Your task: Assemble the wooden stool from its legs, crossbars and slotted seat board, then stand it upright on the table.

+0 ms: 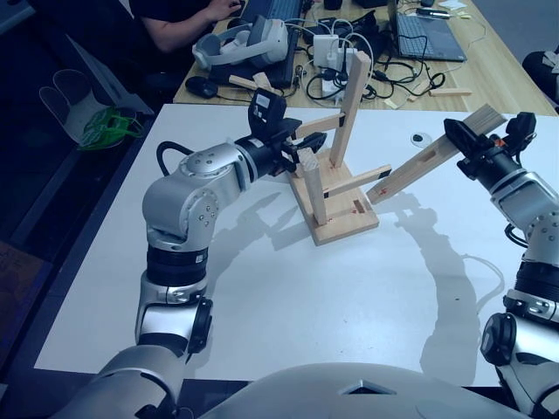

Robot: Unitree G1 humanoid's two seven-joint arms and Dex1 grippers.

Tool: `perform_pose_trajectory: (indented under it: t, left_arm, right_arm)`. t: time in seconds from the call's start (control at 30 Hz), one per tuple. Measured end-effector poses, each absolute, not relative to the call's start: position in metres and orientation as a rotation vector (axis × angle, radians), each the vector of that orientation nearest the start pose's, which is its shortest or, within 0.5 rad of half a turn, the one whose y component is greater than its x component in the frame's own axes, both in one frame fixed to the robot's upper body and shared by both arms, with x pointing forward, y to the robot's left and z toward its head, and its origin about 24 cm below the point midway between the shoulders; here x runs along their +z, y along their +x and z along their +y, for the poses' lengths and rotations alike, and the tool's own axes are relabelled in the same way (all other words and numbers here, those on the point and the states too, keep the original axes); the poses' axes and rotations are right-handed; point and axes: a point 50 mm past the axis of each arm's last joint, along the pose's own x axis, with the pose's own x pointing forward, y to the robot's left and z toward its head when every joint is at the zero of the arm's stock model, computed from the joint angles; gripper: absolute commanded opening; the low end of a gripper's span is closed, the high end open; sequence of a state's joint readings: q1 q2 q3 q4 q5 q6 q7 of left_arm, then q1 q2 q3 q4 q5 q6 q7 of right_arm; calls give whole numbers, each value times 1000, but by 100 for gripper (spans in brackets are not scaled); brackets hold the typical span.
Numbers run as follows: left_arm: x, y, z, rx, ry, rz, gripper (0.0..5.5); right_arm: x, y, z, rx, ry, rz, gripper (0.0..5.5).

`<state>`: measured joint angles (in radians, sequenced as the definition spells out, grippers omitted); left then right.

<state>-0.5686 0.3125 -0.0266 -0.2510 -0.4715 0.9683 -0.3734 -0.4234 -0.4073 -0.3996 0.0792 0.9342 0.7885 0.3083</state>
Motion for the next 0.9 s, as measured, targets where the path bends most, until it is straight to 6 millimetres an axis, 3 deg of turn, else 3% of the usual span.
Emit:
perform_pose_trajectory:
  t: [0.23, 0.47, 0.63, 0.9]
  left_arm:
    - [170, 307, 118, -678, -24, 210, 304]
    - [170, 308, 118, -665, -34, 211, 304]
    - [170, 309, 117, -649, -50, 198, 304]
    - [171, 310, 113, -641, -66, 183, 304]
  right_arm:
    - [122, 317, -219, 468, 585, 173, 98]
    - [128, 322, -207, 518, 470, 154, 98]
    - [138, 322, -190, 648, 291, 165, 98]
    - [139, 324, -180, 724, 190, 183, 98]
